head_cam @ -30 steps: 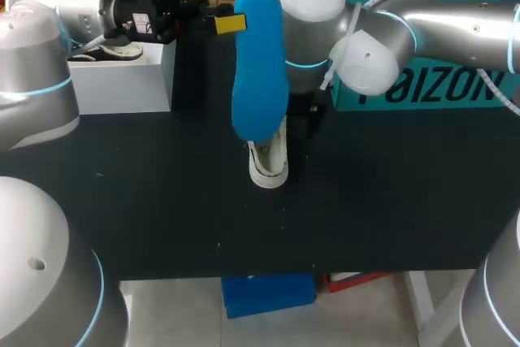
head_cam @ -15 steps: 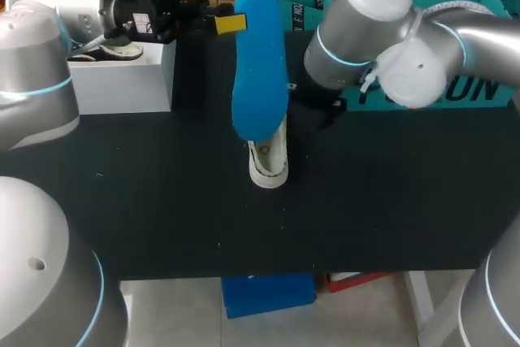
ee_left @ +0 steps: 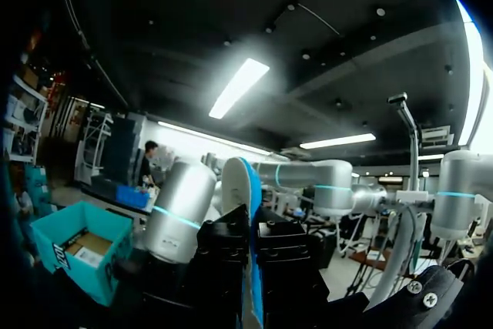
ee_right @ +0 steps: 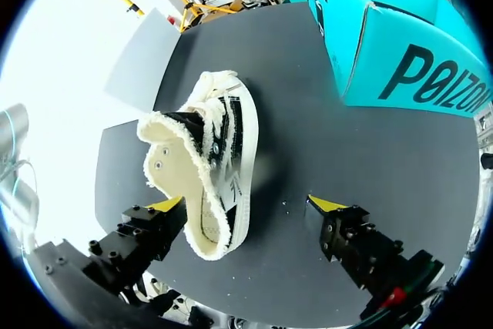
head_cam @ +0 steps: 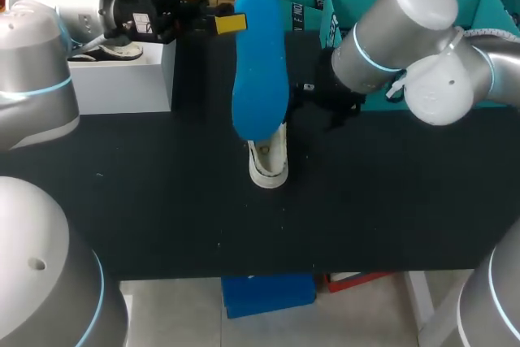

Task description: Take the shoe out of the shoebox, open the shoe tongue, remove and reinsert the insole, then place the shoe into the shoebox

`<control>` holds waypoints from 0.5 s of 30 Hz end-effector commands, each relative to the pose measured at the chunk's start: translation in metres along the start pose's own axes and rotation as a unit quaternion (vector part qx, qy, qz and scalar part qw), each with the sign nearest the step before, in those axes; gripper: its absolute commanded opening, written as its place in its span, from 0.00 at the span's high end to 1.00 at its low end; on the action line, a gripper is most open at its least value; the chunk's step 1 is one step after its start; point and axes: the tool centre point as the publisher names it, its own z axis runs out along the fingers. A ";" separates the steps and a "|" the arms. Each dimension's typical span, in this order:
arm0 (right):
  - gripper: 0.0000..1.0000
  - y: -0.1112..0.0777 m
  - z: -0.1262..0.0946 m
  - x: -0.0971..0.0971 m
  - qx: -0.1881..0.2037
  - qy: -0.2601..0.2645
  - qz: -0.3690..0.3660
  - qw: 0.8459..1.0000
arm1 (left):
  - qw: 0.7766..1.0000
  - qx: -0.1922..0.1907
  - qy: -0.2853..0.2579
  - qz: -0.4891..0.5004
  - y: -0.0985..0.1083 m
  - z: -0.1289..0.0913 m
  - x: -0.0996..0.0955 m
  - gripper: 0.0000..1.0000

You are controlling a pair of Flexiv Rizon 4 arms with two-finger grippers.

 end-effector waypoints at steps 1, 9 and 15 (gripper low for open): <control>0.00 0.000 0.001 -0.002 0.000 0.008 0.000 1.000 | 1.000 0.000 -0.001 0.001 0.000 0.001 0.000 1.00; 0.00 -0.001 -0.022 -0.010 0.031 0.237 0.047 0.970 | 1.000 0.000 -0.001 0.001 0.000 0.001 0.000 1.00; 0.00 0.004 -0.043 -0.011 0.037 0.288 0.034 0.956 | 1.000 0.000 -0.001 0.001 0.000 0.001 0.000 1.00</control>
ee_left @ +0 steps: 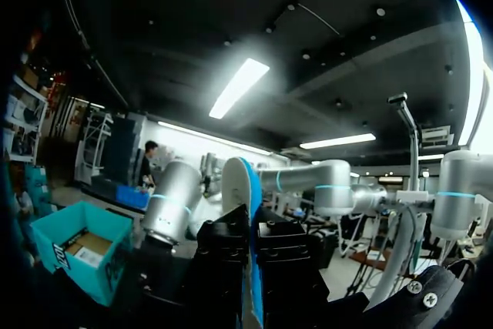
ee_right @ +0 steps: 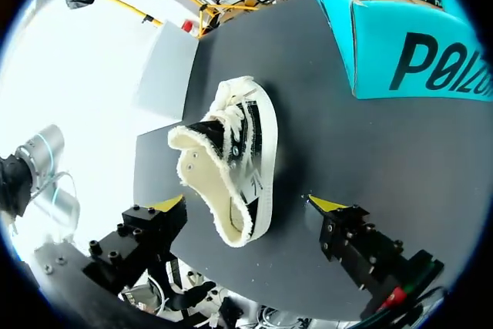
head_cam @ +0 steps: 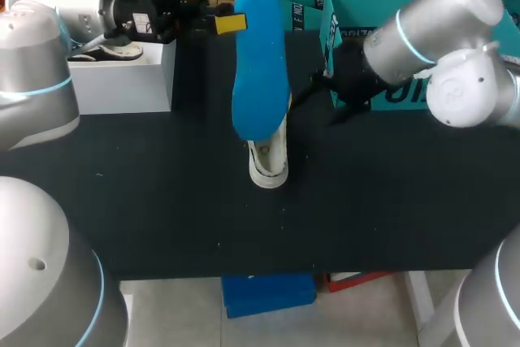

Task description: Take the shoe out of the shoebox, open the shoe tongue, remove and reinsert the insole, then place the shoe into the shoebox

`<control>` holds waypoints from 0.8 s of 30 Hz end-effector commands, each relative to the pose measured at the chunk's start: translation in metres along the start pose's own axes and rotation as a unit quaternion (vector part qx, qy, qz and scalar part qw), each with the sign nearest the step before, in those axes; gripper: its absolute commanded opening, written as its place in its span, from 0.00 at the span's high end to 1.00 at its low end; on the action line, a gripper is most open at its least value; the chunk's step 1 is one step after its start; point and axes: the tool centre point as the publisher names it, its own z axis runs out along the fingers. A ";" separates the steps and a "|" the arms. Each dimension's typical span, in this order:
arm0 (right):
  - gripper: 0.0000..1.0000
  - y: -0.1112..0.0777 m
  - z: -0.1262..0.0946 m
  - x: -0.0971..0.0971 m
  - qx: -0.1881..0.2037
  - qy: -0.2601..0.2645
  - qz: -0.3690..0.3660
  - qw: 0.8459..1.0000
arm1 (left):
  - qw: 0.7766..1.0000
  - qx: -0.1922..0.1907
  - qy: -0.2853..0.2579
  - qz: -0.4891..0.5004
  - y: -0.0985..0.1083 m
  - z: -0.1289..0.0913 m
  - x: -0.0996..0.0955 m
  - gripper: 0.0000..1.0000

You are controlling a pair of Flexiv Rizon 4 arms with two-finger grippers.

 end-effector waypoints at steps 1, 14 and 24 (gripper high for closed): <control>0.00 -0.001 -0.019 -0.011 0.019 0.183 -0.007 0.983 | 1.000 0.000 -0.001 0.001 0.000 0.001 0.000 1.00; 0.00 0.000 -0.046 -0.003 -0.006 0.275 -0.008 0.961 | 1.000 0.000 -0.001 0.001 0.000 0.001 0.000 1.00; 0.00 -0.001 -0.073 0.007 -0.023 0.288 -0.010 0.957 | 1.000 0.000 -0.001 0.001 0.000 0.001 0.000 1.00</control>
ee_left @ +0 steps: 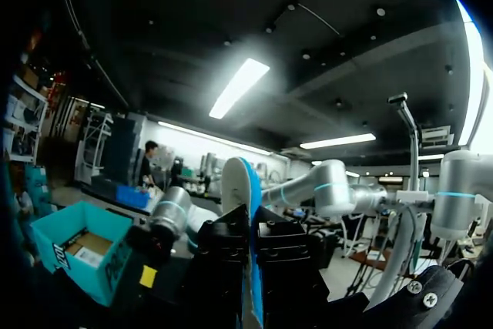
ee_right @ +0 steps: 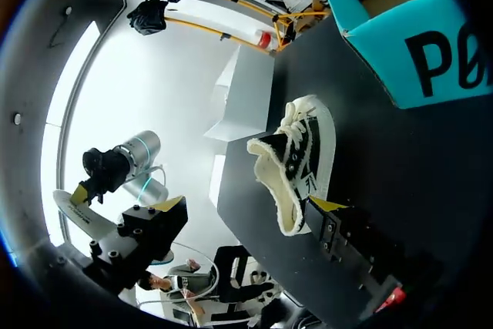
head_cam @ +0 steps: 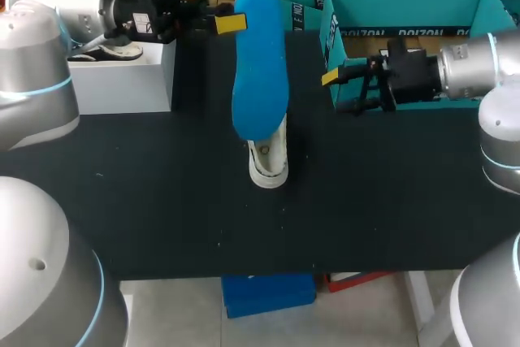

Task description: Take the shoe out of the shoebox, open the shoe tongue, remove and reinsert the insole, then place the shoe into the shoebox

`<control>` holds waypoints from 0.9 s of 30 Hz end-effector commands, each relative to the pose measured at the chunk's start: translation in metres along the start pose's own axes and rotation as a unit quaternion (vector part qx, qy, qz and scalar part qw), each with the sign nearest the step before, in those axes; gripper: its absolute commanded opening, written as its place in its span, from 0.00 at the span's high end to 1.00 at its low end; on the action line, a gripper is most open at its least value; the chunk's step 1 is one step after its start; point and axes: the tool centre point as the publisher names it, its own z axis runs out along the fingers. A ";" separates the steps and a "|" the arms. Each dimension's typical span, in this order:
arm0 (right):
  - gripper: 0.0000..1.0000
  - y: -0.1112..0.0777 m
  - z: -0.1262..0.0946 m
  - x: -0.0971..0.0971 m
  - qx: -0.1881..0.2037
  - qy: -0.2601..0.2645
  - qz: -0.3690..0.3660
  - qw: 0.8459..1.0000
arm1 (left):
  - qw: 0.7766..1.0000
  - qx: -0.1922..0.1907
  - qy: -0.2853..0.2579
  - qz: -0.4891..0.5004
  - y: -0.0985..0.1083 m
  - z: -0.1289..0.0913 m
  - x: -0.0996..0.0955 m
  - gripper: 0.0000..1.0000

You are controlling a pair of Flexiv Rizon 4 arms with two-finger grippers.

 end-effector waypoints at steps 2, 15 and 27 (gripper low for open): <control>0.00 -0.006 -0.005 0.007 -0.004 0.006 -0.004 1.000 | 1.000 0.000 -0.001 0.001 0.000 0.001 0.000 1.00; 0.00 -0.007 -0.006 0.027 0.004 -0.001 -0.015 1.000 | 1.000 0.000 -0.001 0.001 0.000 0.001 0.000 1.00; 0.00 -0.007 -0.006 0.027 0.004 -0.001 -0.015 1.000 | 0.997 -0.029 0.004 0.068 0.001 0.002 -0.001 1.00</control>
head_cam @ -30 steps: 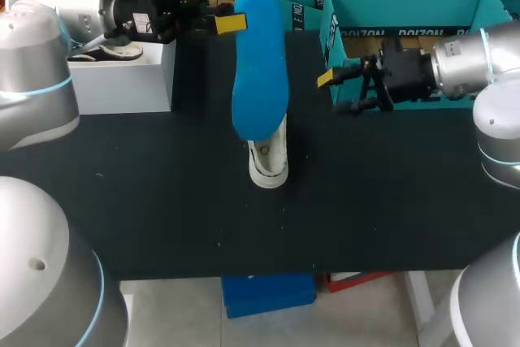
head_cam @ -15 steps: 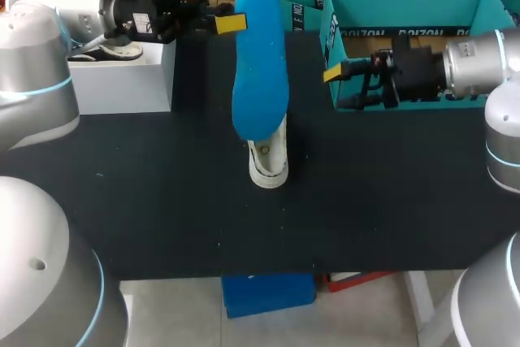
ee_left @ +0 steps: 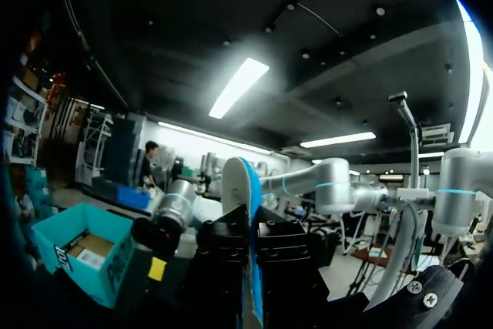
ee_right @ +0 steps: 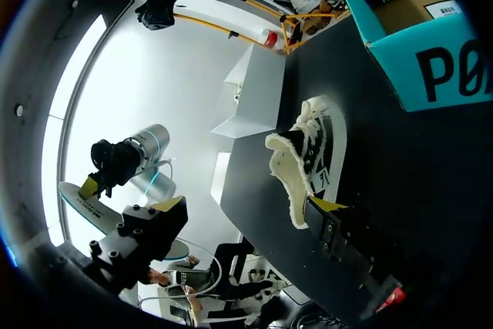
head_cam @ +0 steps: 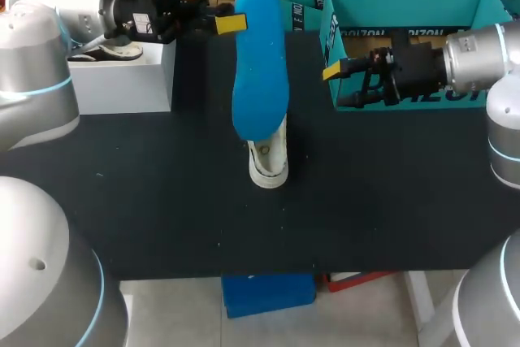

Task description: Take the shoe out of the shoebox, open the shoe tongue, remove and reinsert the insole, then place the shoe into the shoebox

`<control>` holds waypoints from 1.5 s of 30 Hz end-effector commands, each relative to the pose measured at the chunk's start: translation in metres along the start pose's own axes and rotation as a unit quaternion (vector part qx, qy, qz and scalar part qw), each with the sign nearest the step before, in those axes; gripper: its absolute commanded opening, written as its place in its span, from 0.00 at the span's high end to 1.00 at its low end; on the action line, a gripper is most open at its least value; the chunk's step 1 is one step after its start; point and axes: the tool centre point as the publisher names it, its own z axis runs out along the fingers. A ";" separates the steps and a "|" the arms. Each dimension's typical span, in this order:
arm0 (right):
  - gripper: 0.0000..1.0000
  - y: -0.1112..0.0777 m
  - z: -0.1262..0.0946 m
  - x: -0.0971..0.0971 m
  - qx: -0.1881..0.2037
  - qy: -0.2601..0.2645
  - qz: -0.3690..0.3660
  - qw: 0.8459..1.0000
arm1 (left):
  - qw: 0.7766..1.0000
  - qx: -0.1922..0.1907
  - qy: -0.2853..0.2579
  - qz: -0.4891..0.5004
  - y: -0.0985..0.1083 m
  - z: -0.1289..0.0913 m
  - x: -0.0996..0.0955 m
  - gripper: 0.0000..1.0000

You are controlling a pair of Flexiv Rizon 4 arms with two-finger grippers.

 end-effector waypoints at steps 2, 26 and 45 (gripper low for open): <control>0.00 0.000 0.002 -0.001 -0.001 0.001 0.000 1.000 | 0.993 -0.053 0.004 0.102 -0.001 0.001 -0.001 1.00; 0.00 0.000 0.002 -0.001 -0.001 0.001 0.000 1.000 | 0.854 -0.193 0.045 0.482 0.059 -0.001 0.000 1.00; 0.00 0.000 0.002 -0.001 -0.001 0.001 0.000 1.000 | 0.840 -0.197 0.045 0.503 0.071 -0.003 0.011 1.00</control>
